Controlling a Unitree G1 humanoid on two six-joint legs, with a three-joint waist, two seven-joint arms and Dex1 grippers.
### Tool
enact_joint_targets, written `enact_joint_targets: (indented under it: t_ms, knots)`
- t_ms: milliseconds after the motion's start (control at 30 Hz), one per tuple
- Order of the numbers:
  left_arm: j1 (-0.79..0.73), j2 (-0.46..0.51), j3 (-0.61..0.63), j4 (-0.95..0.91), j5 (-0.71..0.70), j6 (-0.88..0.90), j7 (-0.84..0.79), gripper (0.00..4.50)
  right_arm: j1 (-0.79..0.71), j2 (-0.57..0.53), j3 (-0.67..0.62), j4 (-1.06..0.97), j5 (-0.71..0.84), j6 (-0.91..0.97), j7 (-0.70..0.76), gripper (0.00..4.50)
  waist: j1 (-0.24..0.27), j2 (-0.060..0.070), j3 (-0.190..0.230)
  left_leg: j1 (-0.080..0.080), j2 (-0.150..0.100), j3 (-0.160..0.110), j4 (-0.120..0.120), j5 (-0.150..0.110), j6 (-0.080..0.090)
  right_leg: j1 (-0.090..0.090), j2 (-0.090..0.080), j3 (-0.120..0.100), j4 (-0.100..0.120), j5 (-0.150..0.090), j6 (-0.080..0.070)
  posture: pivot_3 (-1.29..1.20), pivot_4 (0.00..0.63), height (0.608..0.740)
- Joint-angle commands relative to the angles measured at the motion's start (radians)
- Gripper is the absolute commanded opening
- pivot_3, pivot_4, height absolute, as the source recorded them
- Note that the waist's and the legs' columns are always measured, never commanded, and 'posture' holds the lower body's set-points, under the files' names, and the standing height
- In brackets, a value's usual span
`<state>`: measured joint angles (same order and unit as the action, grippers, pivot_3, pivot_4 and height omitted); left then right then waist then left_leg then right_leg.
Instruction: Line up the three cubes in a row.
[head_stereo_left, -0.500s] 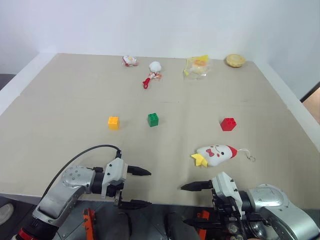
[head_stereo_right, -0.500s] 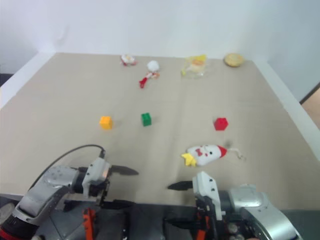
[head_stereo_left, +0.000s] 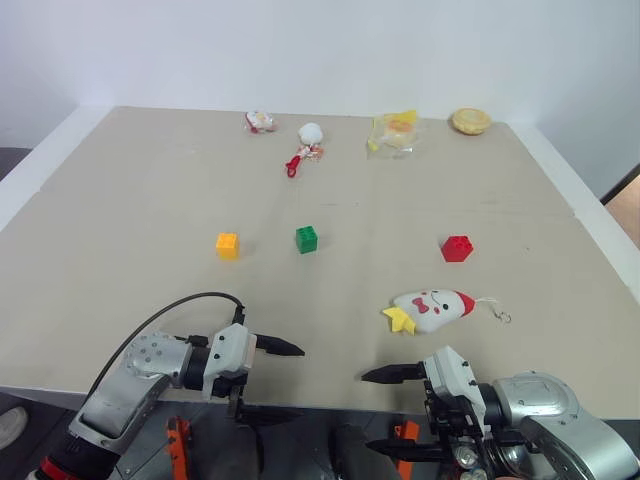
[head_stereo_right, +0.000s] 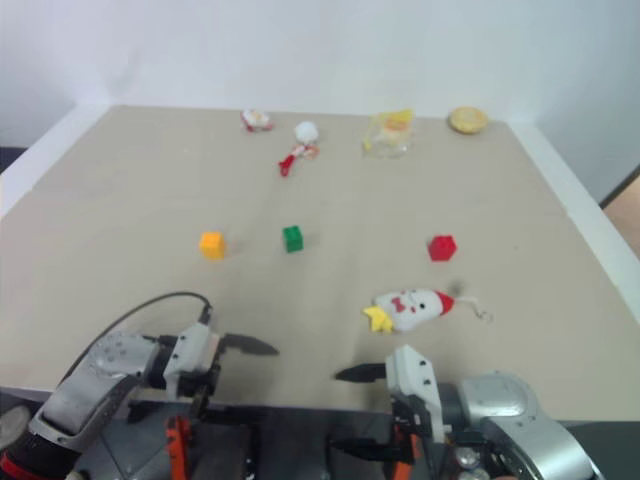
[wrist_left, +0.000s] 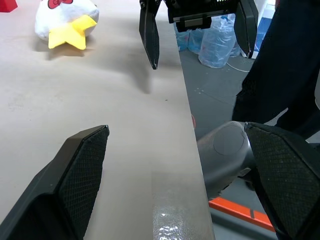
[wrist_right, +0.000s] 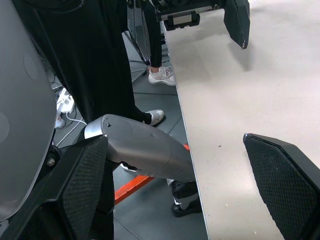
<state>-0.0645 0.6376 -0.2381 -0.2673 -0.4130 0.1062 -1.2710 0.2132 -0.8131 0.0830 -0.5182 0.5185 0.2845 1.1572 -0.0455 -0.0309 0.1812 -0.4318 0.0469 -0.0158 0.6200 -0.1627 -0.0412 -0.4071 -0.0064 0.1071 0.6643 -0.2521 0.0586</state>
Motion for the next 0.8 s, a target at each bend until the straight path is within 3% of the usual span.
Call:
enact_joint_targets:
  t_ms: [33,233,500,800]
  knots:
    - [-0.007,-0.002,-0.002,-0.008,-0.002,-0.032,-0.021,4.49,0.005,0.001,-0.02,-0.038,0.024,-0.01,0.004,4.5,0.0,0.0,0.0,0.0,0.0,0.0,0.0,0.0,0.0,0.0,0.0,0.0,0.0,0.0,0.0,0.0,0.15,0.74]
    - [-0.105,-0.099,0.039,-0.001,-0.083,0.101,0.104,4.49,-0.046,-0.017,-0.079,-0.048,0.031,0.003,-0.028,4.5,0.0,0.0,0.0,-0.001,0.0,0.0,0.002,0.0,0.0,0.001,0.0,0.0,0.0,0.0,0.0,0.0,0.15,0.74]
    - [-0.288,-0.351,0.05,0.074,-0.052,0.142,0.358,4.49,-0.354,-0.086,-0.249,0.105,0.045,0.224,-0.218,4.5,0.0,0.0,0.0,-0.003,-0.001,0.0,0.01,0.001,0.002,0.002,0.0,0.001,0.0,0.006,0.005,0.0,0.15,0.74]
    - [-0.316,-0.432,0.014,0.084,-0.027,0.13,0.391,4.49,-0.333,-0.142,-0.212,0.257,-0.074,0.301,-0.234,4.5,0.001,0.0,-0.001,-0.004,-0.003,-0.003,0.002,0.001,0.003,0.0,0.003,0.002,0.0,0.005,0.01,0.0,0.15,0.74]
